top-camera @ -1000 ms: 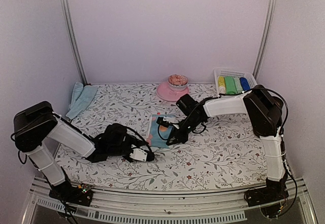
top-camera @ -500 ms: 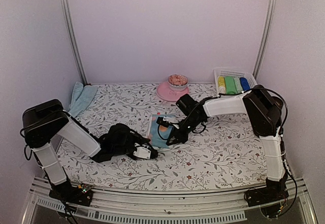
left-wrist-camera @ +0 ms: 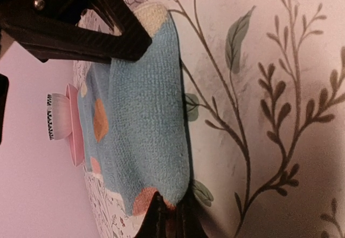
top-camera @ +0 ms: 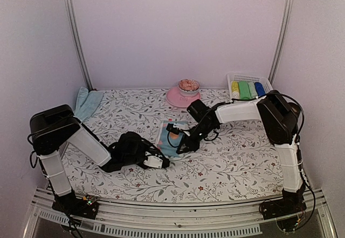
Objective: Roll the towels
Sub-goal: Roll the towel at the center of the board.
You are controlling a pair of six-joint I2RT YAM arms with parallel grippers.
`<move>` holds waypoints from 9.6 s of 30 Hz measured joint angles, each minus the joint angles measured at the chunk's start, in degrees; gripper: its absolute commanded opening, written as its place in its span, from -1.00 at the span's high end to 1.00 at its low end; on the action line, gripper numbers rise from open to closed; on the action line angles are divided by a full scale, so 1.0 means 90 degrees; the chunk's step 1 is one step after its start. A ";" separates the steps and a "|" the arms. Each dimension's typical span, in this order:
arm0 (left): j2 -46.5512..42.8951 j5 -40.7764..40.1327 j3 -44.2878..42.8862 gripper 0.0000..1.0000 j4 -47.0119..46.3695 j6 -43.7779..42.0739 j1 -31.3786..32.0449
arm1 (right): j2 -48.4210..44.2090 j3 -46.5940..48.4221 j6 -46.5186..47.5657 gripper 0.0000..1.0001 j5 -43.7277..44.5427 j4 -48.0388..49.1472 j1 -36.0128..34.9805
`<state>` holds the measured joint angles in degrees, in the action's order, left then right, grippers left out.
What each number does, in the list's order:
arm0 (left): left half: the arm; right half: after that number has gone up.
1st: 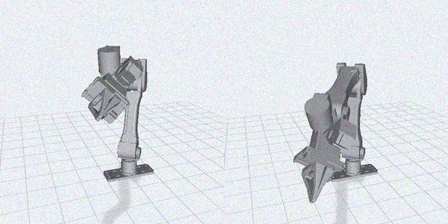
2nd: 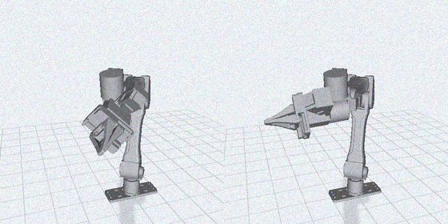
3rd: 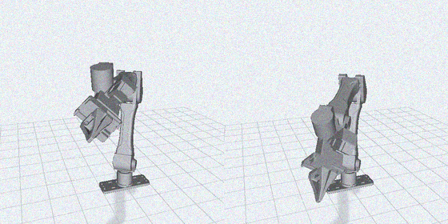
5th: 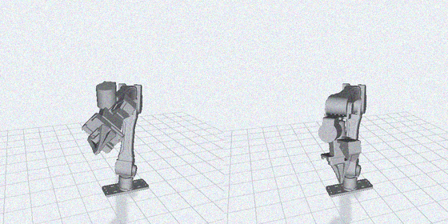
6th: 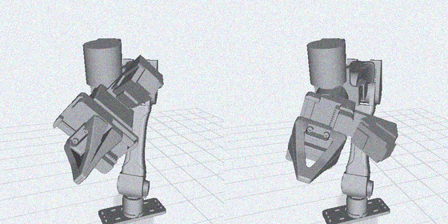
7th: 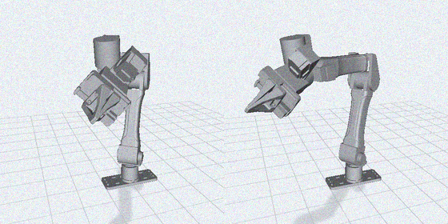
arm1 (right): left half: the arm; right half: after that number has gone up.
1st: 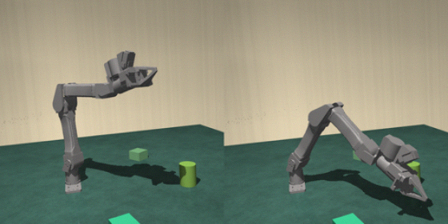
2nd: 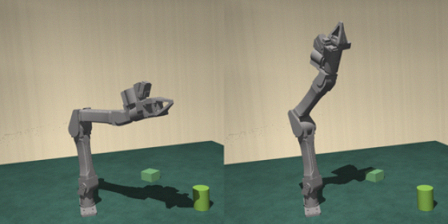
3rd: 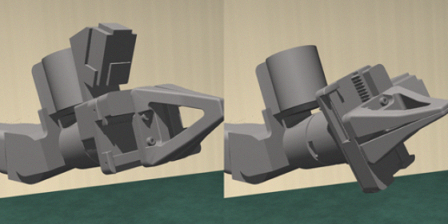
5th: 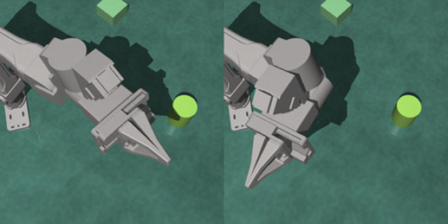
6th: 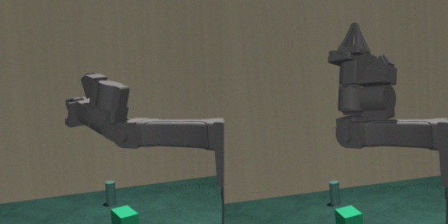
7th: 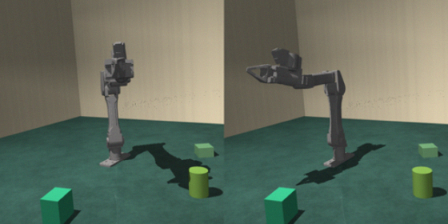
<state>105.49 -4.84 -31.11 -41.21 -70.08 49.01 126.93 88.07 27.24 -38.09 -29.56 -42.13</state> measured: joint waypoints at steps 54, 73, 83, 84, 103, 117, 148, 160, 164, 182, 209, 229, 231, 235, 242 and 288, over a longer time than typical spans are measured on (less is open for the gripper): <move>0.0879 0.3886 -0.4269 1.00 0.7604 0.2446 -0.1433 | -0.1698 -0.3762 0.2754 0.21 0.4537 0.5433 -0.1613; -0.0092 0.3572 -0.3354 -0.05 0.7181 0.2589 -0.1549 | -0.1338 -0.2708 0.2001 0.87 0.4274 0.3966 -0.1632; -0.1948 0.2946 -0.0991 -0.02 0.5149 0.2441 -0.1615 | -0.1270 -0.1785 0.1073 0.92 0.2858 0.2295 -0.1387; -0.2050 0.2892 -0.0765 -0.01 0.4935 0.2365 -0.1615 | -0.1234 -0.1649 0.0991 0.92 0.2715 0.2127 -0.1358; -0.2684 0.1746 0.0726 0.29 0.2370 0.1421 -0.0707 | 0.0090 0.0291 0.0058 0.91 0.0345 -0.0012 -0.0610; -0.2215 0.1134 0.1132 0.22 0.1120 0.0597 -0.0024 | 0.0508 0.0886 -0.0129 0.92 -0.0287 -0.0663 -0.0393; -0.0367 0.0022 0.0333 1.00 0.0158 0.0206 0.0049 | 0.0527 0.0976 -0.0095 0.60 -0.0352 -0.0789 -0.0272; -0.0580 0.0260 -0.0573 1.00 0.2076 0.0901 0.0022 | -0.0855 -0.0367 -0.0046 -0.12 0.0644 -0.0165 -0.0226; -0.0639 0.0794 -0.1224 1.00 0.3385 0.1387 -0.0143 | -0.2140 -0.1608 0.0141 -0.21 0.1236 0.0685 -0.0253; 0.0253 0.3354 -0.3723 1.00 0.7490 0.2421 -0.1120 | -0.2866 -0.3966 0.1787 -0.21 0.3140 0.4294 -0.1557; 0.0835 0.4184 -0.4369 1.00 0.8327 0.2433 -0.1460 | -0.1294 -0.3087 0.2654 0.40 0.5129 0.4964 -0.1984; -0.1508 0.3271 -0.2069 -0.03 0.6285 0.2868 -0.1659 | -0.1161 -0.1875 0.1549 0.83 0.3976 0.2715 -0.1834; -0.1916 0.3164 -0.1535 -0.05 0.5736 0.2863 -0.1707 | -0.1093 -0.1630 0.1387 0.83 0.3631 0.2339 -0.1749; -0.2749 0.2965 -0.0291 -0.09 0.4442 0.2696 -0.1758 | -0.0809 -0.1013 0.1064 0.83 0.2992 0.1632 -0.1579; -0.3240 0.2722 0.0845 -0.08 0.3048 0.2159 -0.1698 | -0.0253 0.0036 0.0563 0.82 0.2023 0.0529 -0.1270; -0.0204 -0.0457 0.0974 0.73 -0.1331 0.0291 0.0206 | 0.0714 0.1552 0.0136 0.84 0.0078 -0.1224 -0.0767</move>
<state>103.66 -8.95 -22.35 -53.19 -67.46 50.87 133.36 102.04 28.47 -37.39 -40.58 -49.04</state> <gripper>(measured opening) 0.293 0.113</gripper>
